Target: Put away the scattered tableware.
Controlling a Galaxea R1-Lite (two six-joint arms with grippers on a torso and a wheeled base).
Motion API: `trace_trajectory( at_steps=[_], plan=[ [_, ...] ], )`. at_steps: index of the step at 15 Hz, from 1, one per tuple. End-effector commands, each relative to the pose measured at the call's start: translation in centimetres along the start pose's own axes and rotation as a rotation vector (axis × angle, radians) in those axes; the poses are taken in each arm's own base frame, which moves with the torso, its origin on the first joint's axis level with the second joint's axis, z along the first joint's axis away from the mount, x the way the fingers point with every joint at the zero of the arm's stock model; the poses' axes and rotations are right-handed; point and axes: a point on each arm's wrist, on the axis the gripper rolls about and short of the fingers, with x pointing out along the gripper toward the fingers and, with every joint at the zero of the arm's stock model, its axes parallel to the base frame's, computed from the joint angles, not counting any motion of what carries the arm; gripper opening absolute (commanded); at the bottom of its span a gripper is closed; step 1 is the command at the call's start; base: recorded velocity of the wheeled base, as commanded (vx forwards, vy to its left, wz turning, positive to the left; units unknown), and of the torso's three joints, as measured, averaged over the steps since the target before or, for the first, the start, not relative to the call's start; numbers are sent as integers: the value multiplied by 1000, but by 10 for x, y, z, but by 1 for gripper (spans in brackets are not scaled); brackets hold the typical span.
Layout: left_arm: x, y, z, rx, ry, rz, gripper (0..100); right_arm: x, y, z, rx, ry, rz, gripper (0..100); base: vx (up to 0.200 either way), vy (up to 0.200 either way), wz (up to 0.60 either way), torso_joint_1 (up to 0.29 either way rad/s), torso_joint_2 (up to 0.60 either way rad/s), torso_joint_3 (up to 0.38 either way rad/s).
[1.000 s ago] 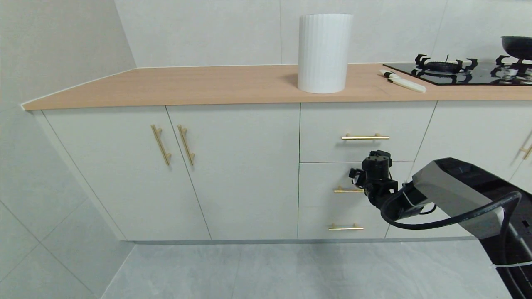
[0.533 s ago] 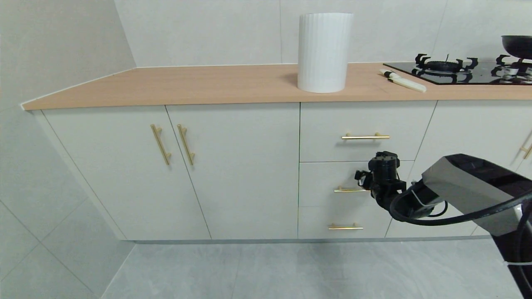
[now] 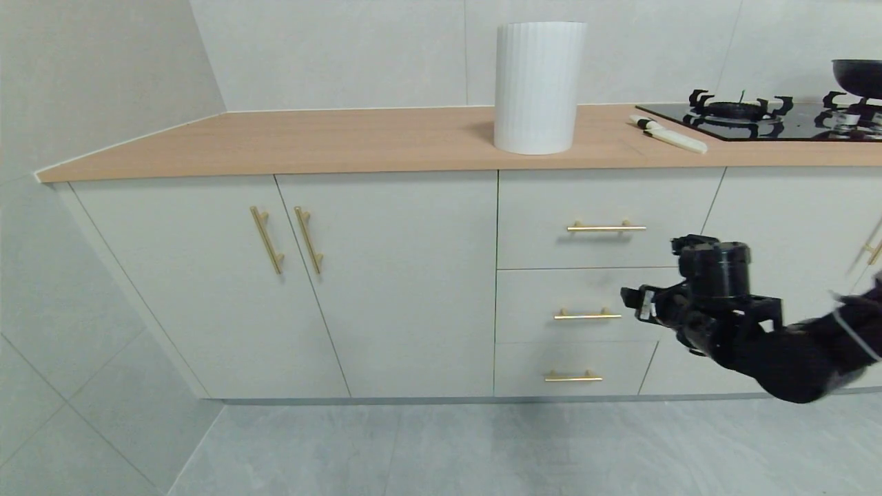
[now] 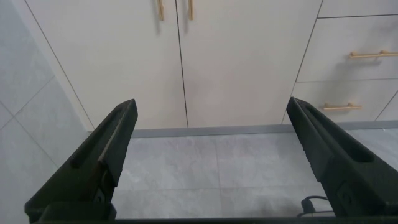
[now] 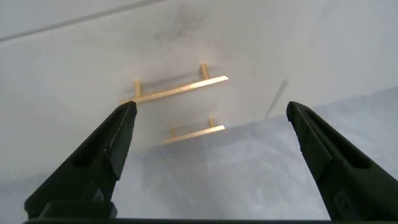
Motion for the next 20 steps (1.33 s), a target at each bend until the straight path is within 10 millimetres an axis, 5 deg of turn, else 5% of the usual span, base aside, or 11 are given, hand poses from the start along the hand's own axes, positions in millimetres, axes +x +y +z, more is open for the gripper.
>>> trace_trajectory(
  at_steps=[1, 7, 11, 17, 20],
  plan=[
    [0, 0, 0, 0, 2, 0, 100, -124, -47, 10, -15, -116, 35, 100, 0, 0, 0, 0, 0, 0],
    [0, 0, 0, 0, 2, -1, 100, -246, -122, -1, -46, -368, -54, 100, 0, 0, 0, 0, 0, 0],
    [0, 0, 0, 0, 2, 0, 100, -299, -157, -24, -114, -493, -206, 100, 0, 0, 0, 0, 0, 0],
    [0, 0, 0, 0, 1, -1, 100, -343, -174, -73, -122, -603, -338, 100, 0, 0, 0, 0, 0, 0],
    [0, 0, 0, 0, 1, 0, 100, -344, -173, -80, -126, -623, -284, 100, 0, 0, 0, 0, 0, 0]
  ],
)
